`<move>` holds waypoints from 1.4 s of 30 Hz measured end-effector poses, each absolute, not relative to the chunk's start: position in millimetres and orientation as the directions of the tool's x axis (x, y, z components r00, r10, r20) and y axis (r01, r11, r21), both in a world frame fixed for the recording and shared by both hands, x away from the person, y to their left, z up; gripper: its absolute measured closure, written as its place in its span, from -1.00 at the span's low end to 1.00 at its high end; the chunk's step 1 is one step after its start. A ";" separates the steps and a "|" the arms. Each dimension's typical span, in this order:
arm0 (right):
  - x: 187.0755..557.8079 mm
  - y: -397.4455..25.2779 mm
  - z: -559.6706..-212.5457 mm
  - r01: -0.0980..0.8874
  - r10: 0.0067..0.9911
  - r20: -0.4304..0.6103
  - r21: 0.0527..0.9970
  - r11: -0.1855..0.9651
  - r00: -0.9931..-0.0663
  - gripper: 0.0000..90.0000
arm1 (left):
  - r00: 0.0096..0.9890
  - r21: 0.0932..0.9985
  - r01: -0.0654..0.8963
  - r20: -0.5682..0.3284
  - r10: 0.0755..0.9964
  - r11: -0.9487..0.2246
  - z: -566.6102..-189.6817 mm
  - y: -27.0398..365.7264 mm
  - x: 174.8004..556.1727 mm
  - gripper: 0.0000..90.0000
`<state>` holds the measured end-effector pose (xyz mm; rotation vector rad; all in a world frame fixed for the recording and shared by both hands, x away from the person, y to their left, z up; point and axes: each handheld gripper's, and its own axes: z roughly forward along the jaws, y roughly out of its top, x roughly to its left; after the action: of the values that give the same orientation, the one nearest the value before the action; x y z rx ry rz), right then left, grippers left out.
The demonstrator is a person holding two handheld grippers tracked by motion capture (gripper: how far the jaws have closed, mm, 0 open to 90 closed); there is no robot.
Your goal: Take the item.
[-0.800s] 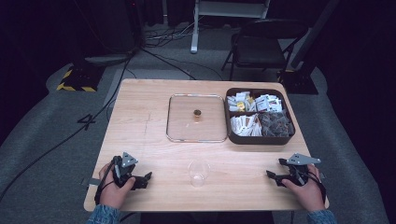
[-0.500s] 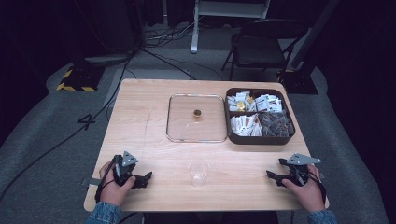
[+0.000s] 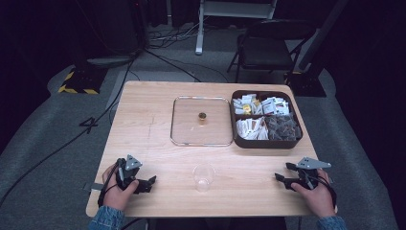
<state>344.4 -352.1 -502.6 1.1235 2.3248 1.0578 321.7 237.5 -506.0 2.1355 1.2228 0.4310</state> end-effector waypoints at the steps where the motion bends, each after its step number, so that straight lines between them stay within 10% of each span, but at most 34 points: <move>1: 344.8 -352.6 -502.3 0.525 0.783 0.016 0.750 0.402 -0.622 -0.29 | 0.516 0.665 0.649 -0.027 0.856 -0.370 -505.9 237.4 322.0 -1.00; 42: 407.7 -353.4 -406.2 0.538 0.819 0.075 0.787 0.302 -0.569 -0.18 | 0.539 0.665 0.639 -0.027 0.842 -0.388 -506.1 238.5 329.0 -1.00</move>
<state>407.7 -353.4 -406.2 1.2209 2.2344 1.1481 329.0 238.5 -506.1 2.1506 1.1913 0.4205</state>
